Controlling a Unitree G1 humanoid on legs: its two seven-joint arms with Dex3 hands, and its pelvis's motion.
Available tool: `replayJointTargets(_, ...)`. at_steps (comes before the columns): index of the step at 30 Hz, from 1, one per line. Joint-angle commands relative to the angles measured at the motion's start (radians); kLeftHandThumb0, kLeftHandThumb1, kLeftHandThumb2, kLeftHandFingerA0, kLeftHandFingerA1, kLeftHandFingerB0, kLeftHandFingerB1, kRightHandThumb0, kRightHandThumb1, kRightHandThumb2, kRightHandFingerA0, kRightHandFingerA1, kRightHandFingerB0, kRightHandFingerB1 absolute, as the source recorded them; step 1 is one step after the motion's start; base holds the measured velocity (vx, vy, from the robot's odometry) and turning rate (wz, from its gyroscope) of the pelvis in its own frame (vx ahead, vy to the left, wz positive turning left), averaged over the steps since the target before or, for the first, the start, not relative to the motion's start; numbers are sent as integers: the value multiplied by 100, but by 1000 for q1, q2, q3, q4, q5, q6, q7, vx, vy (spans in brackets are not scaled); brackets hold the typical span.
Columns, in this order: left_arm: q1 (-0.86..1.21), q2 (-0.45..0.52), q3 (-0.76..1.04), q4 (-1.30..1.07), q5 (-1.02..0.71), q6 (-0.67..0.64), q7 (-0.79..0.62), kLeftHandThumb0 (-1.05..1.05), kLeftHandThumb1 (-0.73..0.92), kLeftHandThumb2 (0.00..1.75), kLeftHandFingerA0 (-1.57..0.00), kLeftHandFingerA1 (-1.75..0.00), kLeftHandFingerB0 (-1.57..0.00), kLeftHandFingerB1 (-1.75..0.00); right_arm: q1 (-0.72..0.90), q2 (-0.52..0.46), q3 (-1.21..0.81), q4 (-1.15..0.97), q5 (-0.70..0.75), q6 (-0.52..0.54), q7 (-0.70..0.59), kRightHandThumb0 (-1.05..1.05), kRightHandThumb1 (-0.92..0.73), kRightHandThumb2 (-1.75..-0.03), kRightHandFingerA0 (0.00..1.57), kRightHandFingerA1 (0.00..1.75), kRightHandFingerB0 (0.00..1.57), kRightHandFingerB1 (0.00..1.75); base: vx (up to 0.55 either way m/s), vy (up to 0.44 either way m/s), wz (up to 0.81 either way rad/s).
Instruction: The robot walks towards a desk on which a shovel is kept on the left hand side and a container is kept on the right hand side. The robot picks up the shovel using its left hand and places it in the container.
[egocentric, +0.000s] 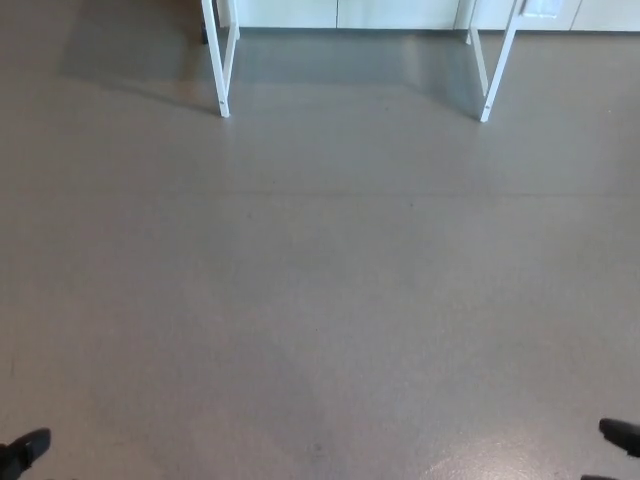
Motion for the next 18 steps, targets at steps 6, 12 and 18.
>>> replayJointTargets(6, 70, 7, 7, -68, -75, 21, -90, -25, 51, 101, -7, -50, -7, -49, 49, 5, -30, -64, 101, 22, 75, -43, -39, -68, 49, 57, 41, 52, 0, 0, 0)
replayJointTargets(12, 66, 12, 6, -62, -71, 12, -94, -25, 50, 101, -8, -50, -8, -49, 39, 8, -34, -47, 115, 19, 77, -42, -38, -68, 50, 59, 43, 54, 0, 0, 0)
replayJointTargets(18, 65, 10, 9, -70, -73, 29, -91, -24, 50, 100, -9, -51, -9, -49, 49, -2, -20, -62, 104, 18, 79, -43, -39, -69, 49, 58, 43, 53, 0, 0, 0)
